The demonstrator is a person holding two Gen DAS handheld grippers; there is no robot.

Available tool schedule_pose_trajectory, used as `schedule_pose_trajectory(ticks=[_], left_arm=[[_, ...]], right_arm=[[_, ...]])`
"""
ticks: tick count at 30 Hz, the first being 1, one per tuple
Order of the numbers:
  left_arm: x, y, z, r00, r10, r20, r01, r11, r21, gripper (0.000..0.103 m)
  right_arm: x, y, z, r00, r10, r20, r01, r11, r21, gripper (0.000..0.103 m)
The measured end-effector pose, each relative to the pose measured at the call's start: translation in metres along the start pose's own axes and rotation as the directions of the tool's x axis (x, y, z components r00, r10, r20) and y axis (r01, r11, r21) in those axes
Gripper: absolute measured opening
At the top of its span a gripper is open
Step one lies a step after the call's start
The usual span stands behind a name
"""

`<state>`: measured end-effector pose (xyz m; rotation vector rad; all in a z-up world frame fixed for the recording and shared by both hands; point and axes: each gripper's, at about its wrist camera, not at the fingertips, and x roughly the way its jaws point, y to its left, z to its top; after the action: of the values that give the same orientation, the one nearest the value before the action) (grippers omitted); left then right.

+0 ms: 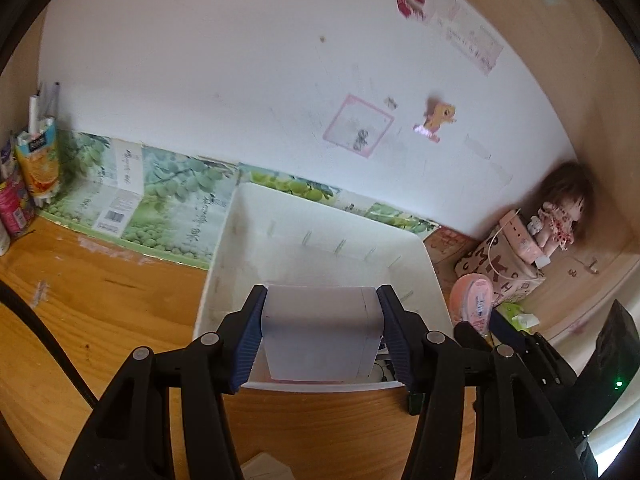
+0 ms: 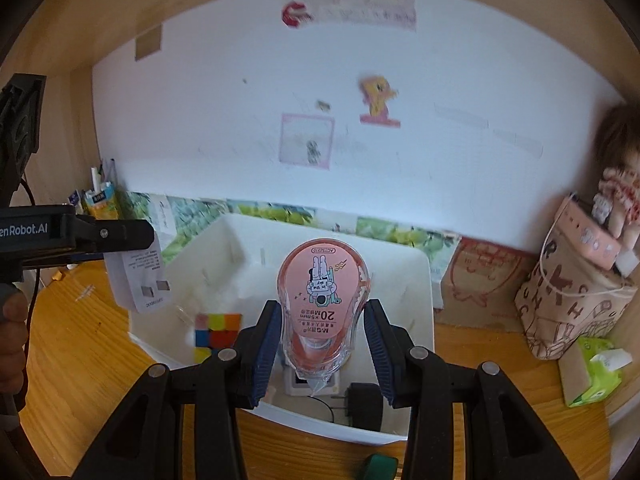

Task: Organize rigid objects
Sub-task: 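Release the white charger and pink dispenser into the tray with both tools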

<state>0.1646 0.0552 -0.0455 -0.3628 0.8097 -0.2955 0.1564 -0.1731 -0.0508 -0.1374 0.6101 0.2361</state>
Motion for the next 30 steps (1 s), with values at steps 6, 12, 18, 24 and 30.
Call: schedule_pose_trajectory(ticks=[6, 12, 18, 24, 30], left_arm=[[0.028, -0.006, 0.0, 0.999, 0.015, -0.041, -0.015, 1.0, 0.004, 0.059], [0.047, -0.009, 0.001, 0.997, 0.037, -0.072, -0.036, 0.999, 0.018, 0.059], [0.062, -0.005, -0.001, 0.99, 0.064, -0.125, -0.063, 0.998, 0.012, 0.059], [0.064, -0.005, -0.001, 0.99, 0.065, -0.123, -0.064, 0.998, 0.014, 0.061], [0.05, -0.009, 0.005, 0.995, 0.065, -0.069, -0.064, 0.998, 0.018, 0.078]], right_arm=[[0.021, -0.012, -0.006, 0.998, 0.005, -0.065, -0.004, 1.0, 0.023, 0.043], [0.042, -0.018, -0.013, 0.992, 0.021, -0.125, -0.015, 0.999, 0.049, 0.043], [0.053, -0.019, -0.018, 0.987, 0.023, -0.157, -0.013, 0.997, 0.07, 0.043], [0.046, -0.023, -0.017, 0.989, 0.012, -0.144, 0.001, 0.996, 0.089, 0.052], [0.027, -0.023, -0.012, 0.994, 0.003, -0.11, 0.009, 0.994, 0.112, 0.07]])
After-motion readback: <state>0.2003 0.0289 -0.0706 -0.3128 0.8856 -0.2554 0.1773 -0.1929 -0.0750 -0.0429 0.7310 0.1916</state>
